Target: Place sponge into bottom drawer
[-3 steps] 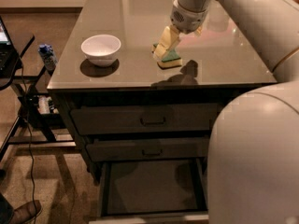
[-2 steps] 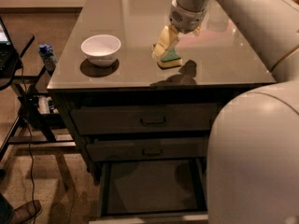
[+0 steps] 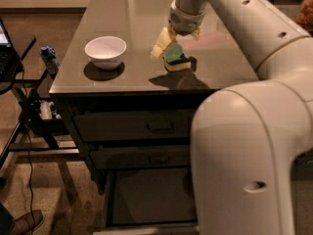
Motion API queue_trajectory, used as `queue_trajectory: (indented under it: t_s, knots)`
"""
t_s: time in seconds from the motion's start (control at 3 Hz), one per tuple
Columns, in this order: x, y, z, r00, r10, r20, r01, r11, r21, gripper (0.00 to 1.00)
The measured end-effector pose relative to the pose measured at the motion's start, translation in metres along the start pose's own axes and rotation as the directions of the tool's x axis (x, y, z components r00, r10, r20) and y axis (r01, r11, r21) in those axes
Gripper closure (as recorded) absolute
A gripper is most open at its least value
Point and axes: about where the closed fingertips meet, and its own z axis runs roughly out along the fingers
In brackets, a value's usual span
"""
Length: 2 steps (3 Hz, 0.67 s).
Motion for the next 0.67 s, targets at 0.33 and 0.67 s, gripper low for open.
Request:
queue_trajectory:
  t_s: [0.33, 0.67]
  knots:
    - [-0.008, -0.007, 0.013, 1.0, 0.025, -0.007, -0.025, 0.9997, -0.001, 0.0]
    - [-0.011, -0.015, 0.026, 0.999, 0.047, -0.018, -0.047, 0.9989, 0.003, 0.0]
